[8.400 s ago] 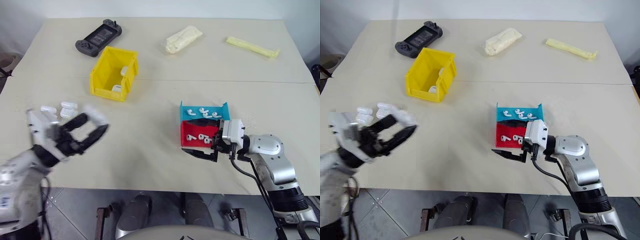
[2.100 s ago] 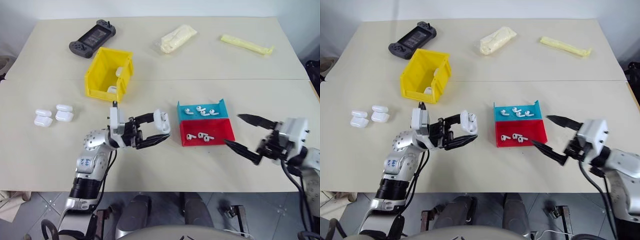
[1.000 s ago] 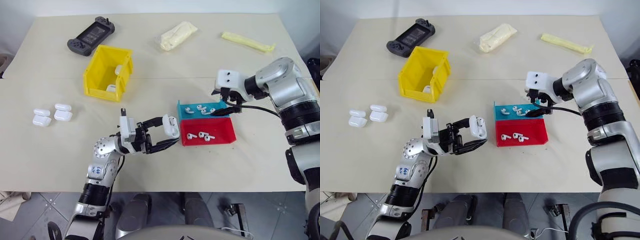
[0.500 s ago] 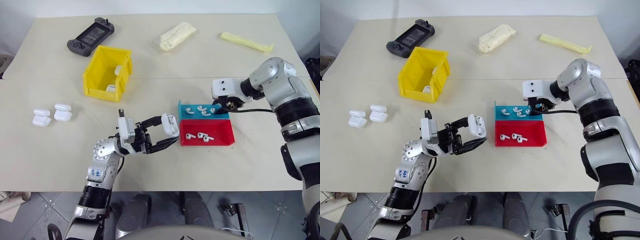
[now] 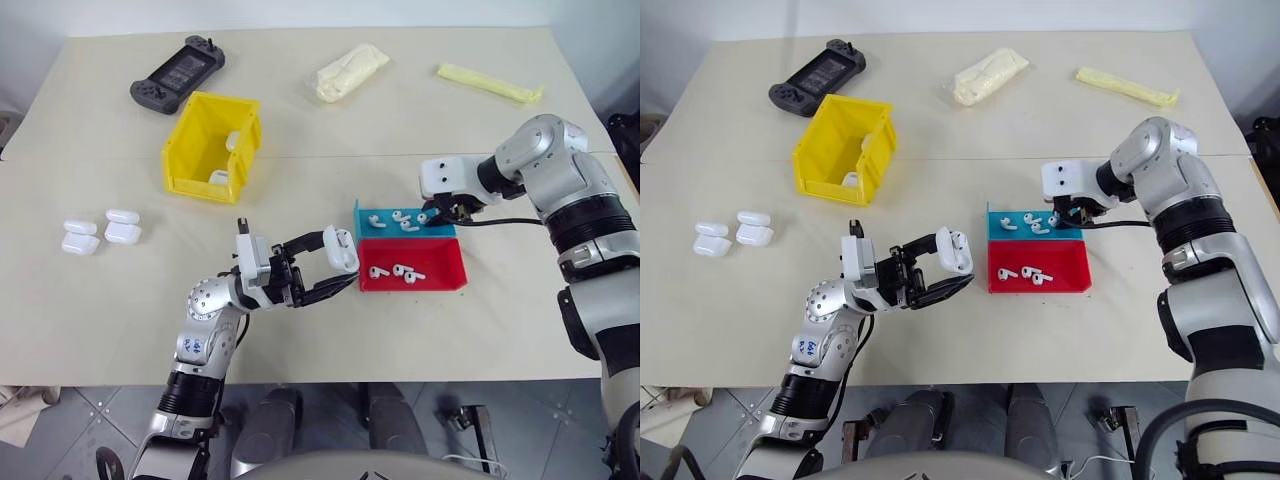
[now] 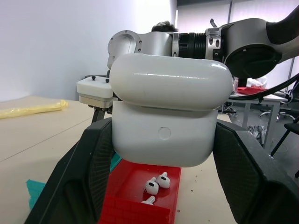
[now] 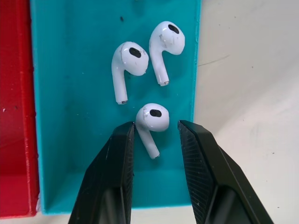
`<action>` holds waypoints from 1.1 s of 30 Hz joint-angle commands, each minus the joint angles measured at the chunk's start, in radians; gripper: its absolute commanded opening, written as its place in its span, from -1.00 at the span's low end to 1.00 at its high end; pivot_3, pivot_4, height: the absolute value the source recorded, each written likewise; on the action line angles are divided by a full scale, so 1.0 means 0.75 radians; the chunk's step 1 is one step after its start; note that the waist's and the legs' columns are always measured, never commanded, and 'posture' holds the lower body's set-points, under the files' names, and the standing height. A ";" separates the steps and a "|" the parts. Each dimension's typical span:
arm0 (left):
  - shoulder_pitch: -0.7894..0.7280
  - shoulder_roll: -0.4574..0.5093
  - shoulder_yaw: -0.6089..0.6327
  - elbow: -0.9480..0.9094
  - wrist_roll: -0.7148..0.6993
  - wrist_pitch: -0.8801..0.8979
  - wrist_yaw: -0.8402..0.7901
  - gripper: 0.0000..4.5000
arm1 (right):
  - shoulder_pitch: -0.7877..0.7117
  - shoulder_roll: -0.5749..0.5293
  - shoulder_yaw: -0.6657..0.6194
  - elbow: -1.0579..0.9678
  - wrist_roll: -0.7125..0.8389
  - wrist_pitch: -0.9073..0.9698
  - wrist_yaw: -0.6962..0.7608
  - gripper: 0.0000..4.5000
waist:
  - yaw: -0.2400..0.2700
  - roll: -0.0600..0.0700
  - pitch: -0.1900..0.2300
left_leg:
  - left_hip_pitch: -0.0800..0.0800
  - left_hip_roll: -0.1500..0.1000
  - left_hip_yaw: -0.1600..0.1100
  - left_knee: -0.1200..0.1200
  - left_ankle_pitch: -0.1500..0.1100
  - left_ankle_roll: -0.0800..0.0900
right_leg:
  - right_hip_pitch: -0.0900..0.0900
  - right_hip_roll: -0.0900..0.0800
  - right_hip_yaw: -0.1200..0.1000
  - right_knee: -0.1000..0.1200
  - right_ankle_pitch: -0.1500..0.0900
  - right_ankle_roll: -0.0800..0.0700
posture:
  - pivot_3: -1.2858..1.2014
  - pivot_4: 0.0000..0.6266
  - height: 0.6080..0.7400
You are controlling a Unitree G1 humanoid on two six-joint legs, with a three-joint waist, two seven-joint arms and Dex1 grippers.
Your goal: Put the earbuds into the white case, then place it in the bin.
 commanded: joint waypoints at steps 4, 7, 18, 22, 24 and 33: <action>-0.003 -0.002 0.000 -0.052 -0.003 -0.023 0.009 0.26 | 0.031 0.016 0.000 -0.001 -0.013 -0.050 0.025 -0.32 | -0.007 0.000 0.000 | 0.000 0.000 0.000 0.000 0.000 0.000 | 0.000 0.000 0.000 0.000 0.000 0.000 | 0.03 -0.52 1.00; -0.003 0.000 0.001 -0.055 -0.003 -0.022 0.013 0.26 | 0.034 0.022 -0.002 -0.008 -0.012 -0.050 0.032 -0.32 | -0.007 0.000 0.000 | 0.000 0.000 0.000 0.000 0.000 0.000 | 0.000 0.000 0.000 0.000 0.000 0.000 | 0.03 -0.52 1.00; -0.003 0.002 -0.001 -0.066 -0.003 -0.018 0.030 0.26 | 0.039 0.037 -0.015 -0.005 -0.019 -0.060 0.016 -0.78 | -0.008 0.000 0.000 | 0.001 0.000 0.000 0.001 0.000 0.000 | 0.000 0.000 0.000 0.001 0.000 0.000 | 0.03 -0.52 1.00; 0.000 0.008 0.001 -0.072 -0.007 -0.015 0.032 0.26 | 0.026 0.023 -0.057 -0.038 0.002 -0.036 -0.009 -0.78 | -0.008 0.000 0.000 | 0.001 0.000 0.000 0.001 0.000 0.000 | 0.000 0.000 0.000 0.001 0.000 0.000 | 0.03 -0.52 1.00; -0.002 0.014 0.003 -0.072 -0.012 -0.010 0.026 0.26 | 0.001 -0.014 -0.129 -0.082 0.049 0.027 -0.016 -0.78 | -0.008 0.000 0.000 | 0.001 0.000 0.000 0.001 0.000 0.000 | 0.000 0.000 0.000 0.001 0.000 0.000 | 0.03 -0.52 1.00; -0.097 -0.028 -0.033 0.022 -0.019 -0.011 -0.030 0.26 | 0.386 -0.289 -0.491 -0.637 0.458 0.287 0.147 -0.78 | 0.032 0.000 0.000 | -0.002 -0.002 -0.001 0.002 -0.001 0.002 | 0.003 -0.002 -0.004 0.001 0.000 0.000 | 0.03 -0.52 1.00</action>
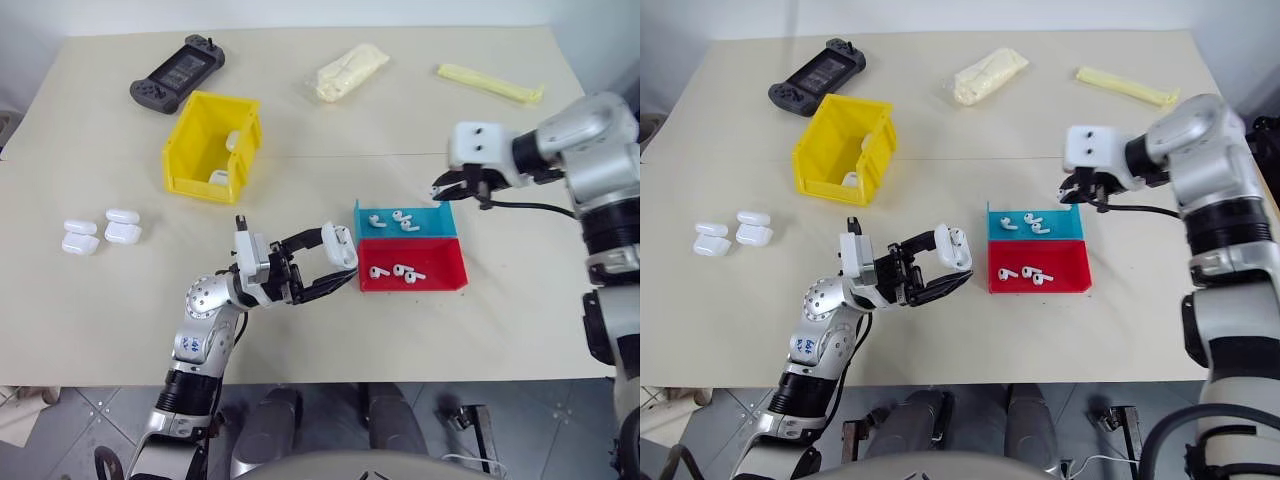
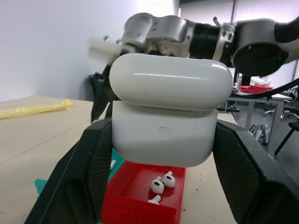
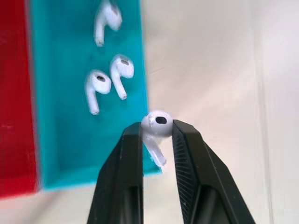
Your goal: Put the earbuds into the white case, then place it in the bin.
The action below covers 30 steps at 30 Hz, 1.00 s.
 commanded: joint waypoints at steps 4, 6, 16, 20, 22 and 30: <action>-0.108 -0.043 -0.012 0.109 -0.008 -0.039 -0.071 0.26 | 0.449 -0.011 -0.420 -0.515 0.474 0.317 -0.089 -0.78 | -0.002 0.000 0.000 | 0.001 -0.001 0.003 0.001 -0.001 0.001 | -0.001 -0.002 0.000 0.000 0.001 0.002 | 0.03 -0.52 1.00; -0.136 -0.051 -0.003 0.153 -0.011 -0.049 -0.087 0.26 | 0.555 0.050 -0.519 -0.661 0.620 0.454 -0.188 -0.78 | -0.010 0.001 0.000 | 0.001 0.000 0.004 0.001 -0.001 0.001 | -0.001 -0.002 0.001 0.000 0.001 0.002 | 0.03 -0.52 1.00; -0.201 -0.082 0.001 0.218 -0.034 -0.022 -0.160 0.26 | 0.809 0.421 -0.789 -1.245 1.566 1.134 -0.870 -0.78 | 0.005 0.001 0.000 | 0.002 -0.001 0.001 0.003 0.000 0.001 | 0.000 -0.004 0.000 0.001 0.001 0.002 | 0.03 -0.52 1.00; -0.216 -0.097 -0.008 0.225 -0.033 0.000 -0.169 0.26 | 0.882 0.549 -0.713 -1.356 1.723 1.122 -1.063 -0.78 | 0.000 0.001 0.000 | 0.002 -0.002 0.001 0.002 -0.001 0.002 | 0.000 -0.004 -0.001 0.001 0.001 0.002 | 0.03 -0.52 1.00; -0.222 -0.103 -0.007 0.230 -0.030 0.004 -0.170 0.26 | 0.901 0.559 -0.680 -1.375 1.728 1.110 -1.099 -0.78 | -0.001 0.001 0.000 | 0.002 -0.002 0.001 0.002 -0.001 0.002 | 0.000 -0.004 -0.001 0.001 0.001 0.002 | 0.03 -0.52 1.00; -0.236 -0.129 -0.002 0.248 -0.022 -0.007 -0.174 0.26 | 0.957 0.565 -0.590 -1.359 1.693 1.024 -1.142 -0.78 | -0.003 0.001 0.000 | 0.002 -0.002 0.001 0.002 -0.001 0.002 | 0.000 -0.004 -0.001 0.002 0.001 0.002 | 0.03 -0.52 1.00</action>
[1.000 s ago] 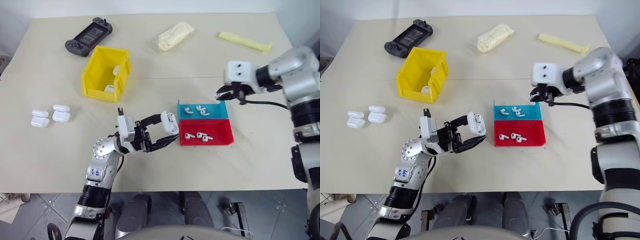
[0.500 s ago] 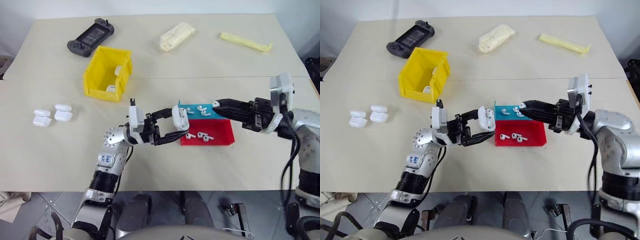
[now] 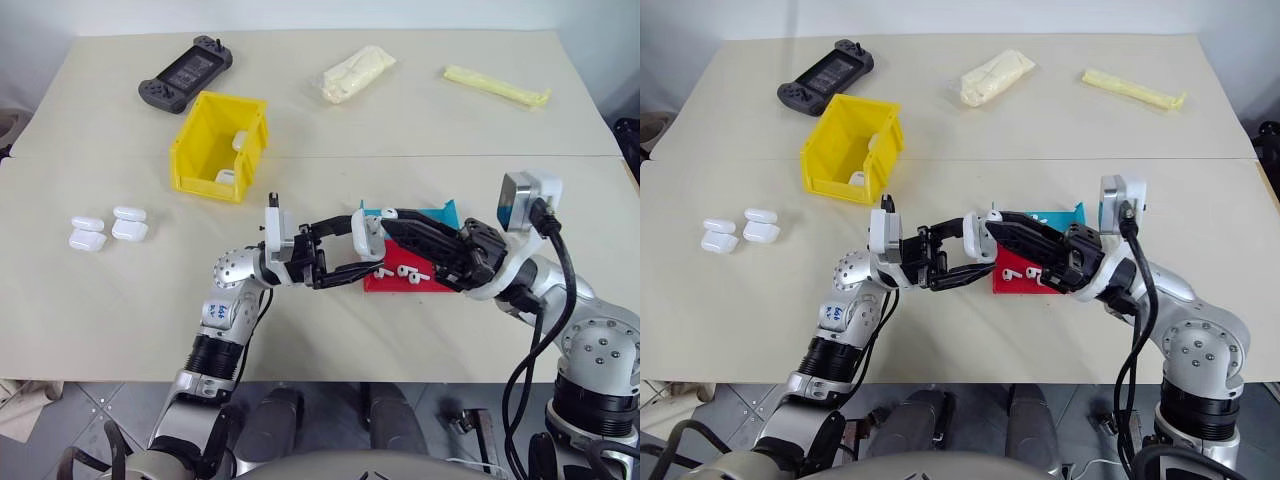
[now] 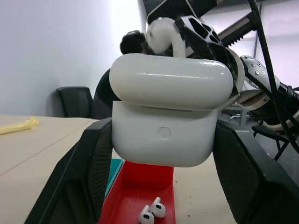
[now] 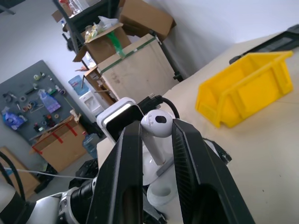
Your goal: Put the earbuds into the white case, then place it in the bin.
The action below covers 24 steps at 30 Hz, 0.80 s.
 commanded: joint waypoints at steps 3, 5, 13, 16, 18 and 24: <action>-0.019 -0.020 0.013 -0.013 -0.018 -0.013 0.002 0.26 | 0.030 0.002 0.037 -0.019 -0.034 -0.090 0.007 -0.78 | 0.000 0.000 0.000 | 0.000 0.000 0.000 0.000 0.000 0.000 | 0.000 0.000 0.000 0.000 0.000 0.000 | 0.03 -0.52 1.00; -0.016 -0.020 0.017 -0.017 -0.018 -0.012 0.005 0.26 | 0.044 -0.001 0.051 -0.013 -0.045 -0.104 0.015 -0.78 | 0.000 0.000 0.000 | 0.000 0.000 0.000 0.000 0.000 0.000 | 0.000 0.000 0.000 0.000 0.000 0.000 | 0.03 -0.52 1.00; -0.015 -0.020 0.031 -0.026 -0.011 -0.011 0.020 0.26 | 0.100 -0.025 0.132 -0.010 -0.107 -0.150 0.059 -0.78 | 0.000 0.000 0.000 | 0.000 0.000 0.000 0.000 0.000 0.000 | 0.000 0.000 0.000 0.000 0.000 0.000 | 0.03 -0.52 1.00; -0.015 -0.019 0.031 -0.029 -0.010 -0.010 0.022 0.26 | 0.112 -0.042 0.159 -0.004 -0.149 -0.179 0.084 -0.78 | 0.000 0.000 0.000 | 0.000 0.000 0.000 0.000 0.000 0.000 | 0.000 0.000 0.000 0.000 0.000 0.000 | 0.03 -0.52 1.00; -0.015 -0.019 0.032 -0.031 -0.009 -0.009 0.022 0.26 | 0.108 -0.041 0.173 0.004 -0.172 -0.200 0.087 -0.78 | 0.000 0.000 0.000 | 0.000 0.000 0.000 0.000 0.000 0.000 | 0.000 0.000 0.000 0.000 0.000 0.000 | 0.03 -0.52 1.00; -0.023 -0.017 0.039 -0.036 -0.009 -0.006 0.027 0.26 | 0.105 -0.051 0.242 0.038 -0.294 -0.261 0.117 -0.78 | 0.000 0.000 0.000 | 0.000 0.000 0.000 0.000 0.000 0.000 | 0.000 0.001 0.000 -0.002 0.000 0.000 | 0.03 -0.52 1.00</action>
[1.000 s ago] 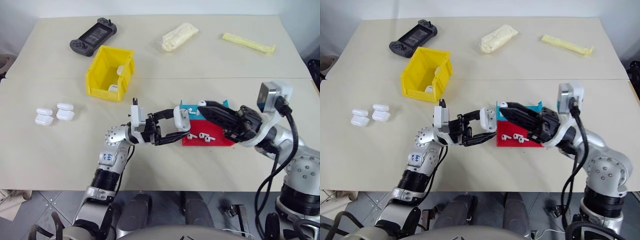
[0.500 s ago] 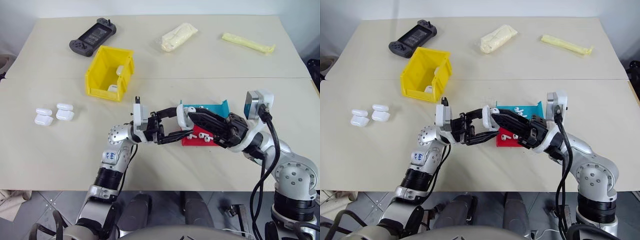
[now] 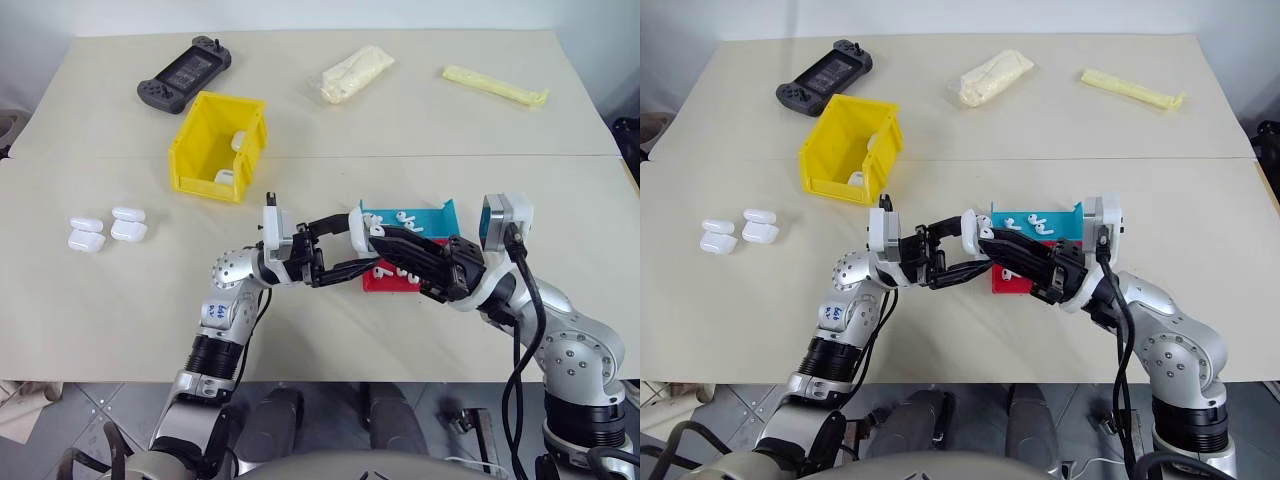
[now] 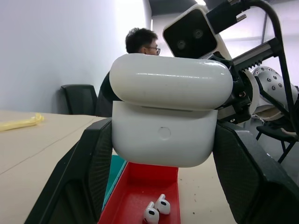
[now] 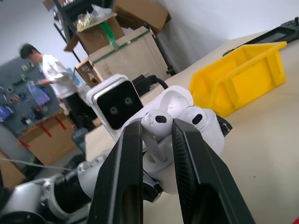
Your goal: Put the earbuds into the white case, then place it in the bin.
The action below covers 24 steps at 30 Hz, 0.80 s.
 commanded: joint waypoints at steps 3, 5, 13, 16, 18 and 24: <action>-0.026 -0.021 0.010 -0.046 -0.031 -0.020 0.007 0.26 | 0.012 -0.015 0.054 0.034 -0.036 0.027 -0.001 -0.78 | 0.000 0.000 0.000 | 0.000 0.000 0.000 0.000 0.000 0.000 | 0.000 0.000 0.000 0.000 0.000 0.000 | 0.03 -0.52 1.00; -0.026 -0.022 0.010 -0.049 -0.032 -0.020 0.010 0.26 | 0.006 -0.029 0.061 0.036 -0.034 0.039 0.005 -0.44 | 0.000 0.000 0.000 | 0.000 0.000 0.000 0.000 0.000 0.000 | 0.000 0.000 0.000 0.000 0.000 0.000 | 0.03 -0.52 1.00; -0.009 -0.015 0.012 -0.069 -0.030 -0.011 0.015 0.26 | -0.020 -0.062 0.017 0.043 -0.023 0.024 0.033 0.66 | 0.000 0.000 0.000 | 0.000 0.000 0.000 0.000 0.000 0.000 | 0.000 0.000 0.000 0.000 0.000 0.000 | 0.03 -0.52 1.00; 0.010 0.012 0.023 -0.088 -0.026 -0.005 0.014 0.26 | -0.002 -0.129 -0.062 0.068 -0.035 0.019 0.056 0.66 | 0.005 0.000 0.000 | 0.000 -0.001 0.000 0.000 0.000 0.000 | 0.000 -0.001 0.000 0.000 0.000 0.000 | 0.03 -0.52 1.00; 0.021 0.031 0.028 -0.105 -0.026 0.004 0.014 0.26 | 0.015 -0.164 -0.099 0.083 -0.037 0.014 0.072 0.66 | 0.003 0.000 0.000 | 0.000 -0.001 0.000 0.000 0.000 0.001 | 0.000 -0.001 0.000 0.000 0.000 0.000 | 0.03 -0.52 1.00; 0.107 0.261 0.076 -0.153 -0.020 0.060 -0.071 0.26 | 0.134 -0.376 -0.248 0.203 -0.169 -0.098 0.277 0.23 | -0.004 0.000 0.000 | 0.001 0.000 0.003 -0.001 0.000 0.001 | 0.000 0.000 0.001 0.001 0.000 0.000 | 0.03 -0.52 1.00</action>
